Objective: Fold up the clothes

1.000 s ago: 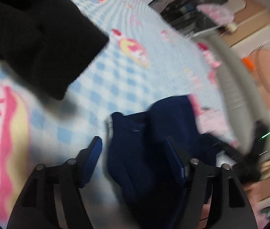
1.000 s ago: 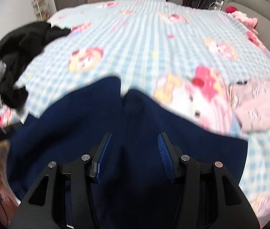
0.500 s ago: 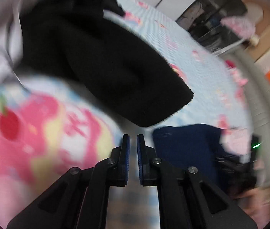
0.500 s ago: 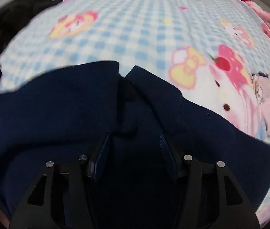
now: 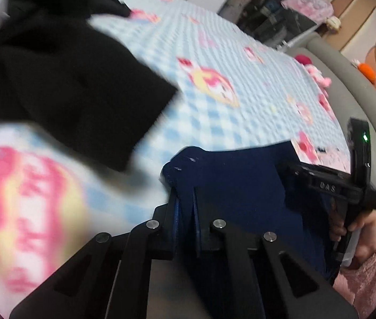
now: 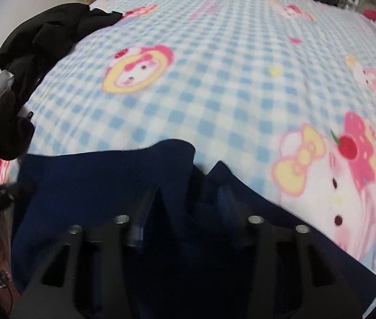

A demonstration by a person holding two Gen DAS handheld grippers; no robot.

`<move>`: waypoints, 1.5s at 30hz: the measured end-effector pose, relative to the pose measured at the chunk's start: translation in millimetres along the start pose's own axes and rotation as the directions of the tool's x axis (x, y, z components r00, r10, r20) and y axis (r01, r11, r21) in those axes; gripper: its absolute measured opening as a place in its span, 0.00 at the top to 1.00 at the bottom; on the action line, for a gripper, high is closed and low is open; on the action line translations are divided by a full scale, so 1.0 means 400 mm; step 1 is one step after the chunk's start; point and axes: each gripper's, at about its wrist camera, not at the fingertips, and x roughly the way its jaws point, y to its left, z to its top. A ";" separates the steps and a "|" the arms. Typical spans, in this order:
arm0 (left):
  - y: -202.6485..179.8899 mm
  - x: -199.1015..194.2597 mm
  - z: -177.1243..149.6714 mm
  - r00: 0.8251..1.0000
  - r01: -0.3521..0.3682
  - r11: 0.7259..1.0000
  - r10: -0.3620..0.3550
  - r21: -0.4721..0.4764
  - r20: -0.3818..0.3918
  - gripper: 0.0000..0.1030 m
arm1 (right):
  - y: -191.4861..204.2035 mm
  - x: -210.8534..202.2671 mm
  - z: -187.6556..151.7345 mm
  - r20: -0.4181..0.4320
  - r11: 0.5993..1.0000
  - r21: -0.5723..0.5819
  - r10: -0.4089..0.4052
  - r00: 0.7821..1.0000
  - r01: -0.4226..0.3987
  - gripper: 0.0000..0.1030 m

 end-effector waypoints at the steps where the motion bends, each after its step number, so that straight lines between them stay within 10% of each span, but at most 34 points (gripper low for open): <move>1: 0.016 -0.024 0.007 1.000 -0.022 1.000 0.022 -0.001 0.017 0.94 | 0.012 -0.015 0.005 0.034 1.000 -0.009 0.011 0.999 -0.010 0.56; 5: 0.110 -0.054 0.023 0.992 -0.123 0.991 0.125 -0.055 0.024 0.94 | 0.058 -0.046 0.023 0.143 0.998 -0.057 -0.014 0.990 0.022 0.40; 8: 0.146 -0.017 0.024 0.998 -0.002 0.989 -0.006 -0.150 -0.057 0.90 | 0.058 0.011 0.035 0.096 0.995 -0.061 -0.076 0.992 0.083 0.40; 12: 0.132 -0.034 0.019 0.988 0.140 0.978 -0.149 -0.152 -0.045 0.50 | 0.031 0.025 0.032 0.084 1.000 0.020 0.016 0.996 -0.018 0.39; 18: 0.131 0.019 0.011 0.972 0.206 0.963 -0.222 -0.175 -0.077 0.51 | 0.026 0.109 0.052 -0.022 1.000 -0.016 0.024 0.999 -0.025 0.32; 21: 0.149 0.016 0.009 0.969 0.225 0.956 -0.240 -0.189 -0.063 0.90 | 0.005 0.107 0.061 -0.015 0.996 0.051 0.080 0.997 -0.079 0.60; 22: 0.152 0.001 0.010 0.980 0.183 0.968 -0.193 -0.174 -0.040 0.92 | 0.003 0.098 0.064 -0.007 0.993 0.054 0.104 0.995 -0.103 0.83; 26: 0.148 -0.017 0.016 0.996 0.089 0.984 -0.089 -0.155 0.007 0.98 | 0.023 0.041 0.082 0.056 0.994 0.018 0.107 0.993 -0.109 0.94; 32: 0.130 0.015 0.029 0.997 0.075 0.984 -0.078 -0.160 -0.015 0.98 | 0.064 -0.033 0.121 0.182 0.998 -0.021 0.060 0.981 -0.057 0.94; 37: 0.090 0.022 0.033 0.999 0.026 0.994 -0.028 -0.107 -0.016 0.94 | 0.068 0.089 0.093 0.038 0.998 -0.026 -0.061 0.997 0.062 0.75; 41: 0.030 -0.055 0.018 0.997 -0.045 0.998 0.043 0.034 0.072 0.56 | 0.056 -0.019 0.047 0.149 0.998 0.062 -0.035 0.988 0.026 0.65; 45: -0.036 -0.127 -0.032 0.988 0.070 0.986 -0.089 0.150 0.124 0.70 | 0.064 -0.176 -0.028 0.233 0.997 0.080 -0.030 0.972 0.011 0.57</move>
